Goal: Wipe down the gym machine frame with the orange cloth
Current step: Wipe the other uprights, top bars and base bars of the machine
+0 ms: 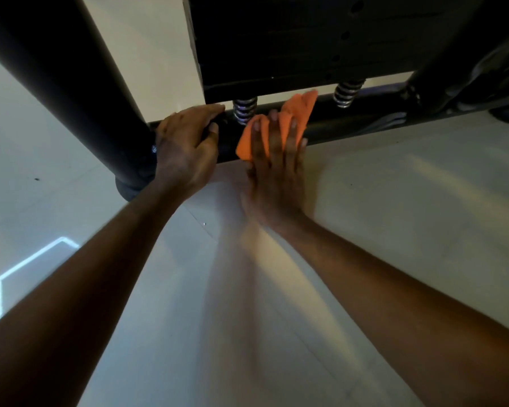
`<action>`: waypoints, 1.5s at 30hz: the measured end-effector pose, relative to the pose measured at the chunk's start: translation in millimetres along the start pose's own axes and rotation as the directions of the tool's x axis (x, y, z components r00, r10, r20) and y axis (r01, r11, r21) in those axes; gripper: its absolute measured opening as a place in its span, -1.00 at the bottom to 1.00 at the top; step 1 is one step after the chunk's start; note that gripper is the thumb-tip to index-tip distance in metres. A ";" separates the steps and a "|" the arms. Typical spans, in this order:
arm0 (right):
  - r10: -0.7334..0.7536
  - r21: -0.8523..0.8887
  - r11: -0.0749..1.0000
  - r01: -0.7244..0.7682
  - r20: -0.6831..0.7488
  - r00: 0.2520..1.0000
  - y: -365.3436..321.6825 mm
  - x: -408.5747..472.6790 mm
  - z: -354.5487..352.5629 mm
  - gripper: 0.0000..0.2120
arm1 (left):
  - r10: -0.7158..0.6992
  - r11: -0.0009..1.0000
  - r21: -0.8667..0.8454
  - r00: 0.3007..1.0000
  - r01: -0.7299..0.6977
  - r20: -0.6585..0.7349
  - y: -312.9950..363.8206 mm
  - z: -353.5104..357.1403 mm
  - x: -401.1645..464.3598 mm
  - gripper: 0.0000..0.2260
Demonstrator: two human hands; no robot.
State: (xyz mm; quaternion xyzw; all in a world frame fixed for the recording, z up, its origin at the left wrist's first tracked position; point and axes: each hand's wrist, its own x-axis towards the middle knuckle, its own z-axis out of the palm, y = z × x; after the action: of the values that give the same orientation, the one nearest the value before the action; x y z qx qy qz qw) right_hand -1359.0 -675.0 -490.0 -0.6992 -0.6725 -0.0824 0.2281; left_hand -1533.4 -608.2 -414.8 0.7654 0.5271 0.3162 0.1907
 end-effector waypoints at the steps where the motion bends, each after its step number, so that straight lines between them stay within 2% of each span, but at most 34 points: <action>1: 0.049 -0.014 0.999 -0.049 -0.014 0.999 10.3 2.0 -1.9 -0.20 | 0.016 1.000 0.004 1.000 -0.016 0.006 -0.4 -0.6 -1.2 -0.61; 3: 0.232 0.056 0.972 -0.228 -0.079 0.969 6.3 5.7 -4.8 -0.32 | 0.029 1.000 0.006 1.000 -0.029 0.012 -1.8 -0.1 -1.6 -0.61; 5: 0.336 0.156 0.934 -0.320 -0.084 0.938 -27.0 8.8 -6.4 -0.38 | 0.016 1.000 -0.016 1.000 -0.016 0.006 -1.9 1.0 -0.7 -0.61; 8: 0.251 0.210 0.946 -0.247 0.010 0.968 -62.7 3.0 -6.9 -0.34 | -0.025 0.996 -0.086 0.999 0.027 0.020 -2.5 0.7 2.3 -0.61; 12: 0.078 0.071 0.994 -0.080 0.033 0.996 -14.9 -3.2 -12.5 -0.29 | 0.011 1.000 -0.011 1.000 -0.010 0.022 -1.3 -0.1 0.9 -0.67; 15: 0.197 0.043 0.980 -0.196 -0.016 0.980 31.1 11.4 -25.5 -0.36 | 0.059 0.989 0.133 0.997 -0.065 0.045 3.3 2.6 -1.4 -0.59; 17: 0.263 0.064 0.963 -0.261 -0.030 0.964 34.8 19.8 -32.2 -0.38 | 0.077 0.970 0.228 0.997 -0.082 0.030 10.5 8.8 -4.8 -0.49; 18: 0.247 0.077 0.966 -0.245 -0.019 0.969 28.9 20.5 -33.7 -0.39 | 0.080 0.962 0.262 0.997 -0.081 0.014 14.6 12.3 -6.4 -0.46; 19: 0.184 0.083 0.980 -0.184 0.000 0.983 21.5 19.0 -34.1 -0.40 | 0.075 0.955 0.286 0.997 -0.071 -0.003 17.7 15.6 -7.7 -0.46; 21: -0.034 0.015 0.999 0.033 0.047 0.998 21.6 12.3 -31.8 -0.40 | 0.061 0.950 0.310 0.998 -0.049 -0.029 21.3 19.4 -10.2 -0.47; 23: -0.220 -0.089 0.969 0.229 0.101 0.970 47.5 15.7 -36.8 -0.38 | 0.070 0.944 0.325 0.997 -0.052 -0.043 20.8 21.3 -12.3 -0.47; 24: -0.257 -0.115 0.956 0.269 0.115 0.960 64.4 20.8 -41.6 -0.39 | 0.075 0.942 0.333 0.996 -0.054 -0.048 20.4 21.9 -13.8 -0.45; 25: -0.244 -0.122 0.959 0.256 0.109 0.964 78.4 25.7 -47.3 -0.40 | 0.076 0.938 0.341 0.996 -0.054 -0.051 20.1 22.4 -15.1 -0.43; 27: -0.084 -0.091 0.992 0.089 0.059 0.995 88.7 27.5 -54.3 -0.40 | 0.081 0.930 0.364 0.995 -0.057 -0.050 21.0 24.1 -17.6 -0.40; 30: 0.115 -0.004 0.993 -0.115 0.006 0.993 44.8 23.2 -45.9 -0.40 | 0.098 0.918 0.392 0.993 -0.064 -0.066 22.0 27.1 -19.7 -0.41; 31: 0.106 0.029 0.994 -0.107 0.019 0.994 28.7 22.8 -41.9 -0.41 | 0.106 0.912 0.405 0.992 -0.071 -0.065 21.2 27.6 -20.3 -0.42; 33: -0.021 0.036 0.999 0.019 0.057 0.998 17.5 21.3 -36.9 -0.41 | 0.116 0.901 0.425 0.992 -0.084 -0.050 19.7 26.9 -20.6 -0.44; 36: -0.232 -0.090 0.966 0.242 0.109 0.967 54.9 22.3 -46.2 -0.39 | 0.112 0.906 0.411 0.994 -0.098 -0.009 19.3 22.3 -21.3 -0.45; 37: -0.227 -0.097 0.966 0.239 0.115 0.967 69.3 24.4 -51.5 -0.38 | 0.109 0.907 0.410 0.994 -0.099 -0.001 19.5 20.5 -21.6 -0.44; 41: -0.007 0.009 1.000 0.006 0.107 0.994 85.7 24.5 -70.4 -0.35 | 0.092 0.911 0.404 0.996 -0.087 0.008 26.9 19.6 -28.8 -0.43; 45: -0.020 0.078 0.997 0.009 0.135 0.991 73.6 23.1 -89.3 -0.42 | 0.044 0.916 0.398 0.999 -0.047 0.017 48.0 25.4 -51.5 -0.36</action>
State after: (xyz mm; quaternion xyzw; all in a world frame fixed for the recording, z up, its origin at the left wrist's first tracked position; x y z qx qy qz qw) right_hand -1268.0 -691.9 -416.7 -0.6889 -0.6943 -0.0102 0.2081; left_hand -1495.6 -672.7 -417.8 0.8015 0.5616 0.2037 0.0257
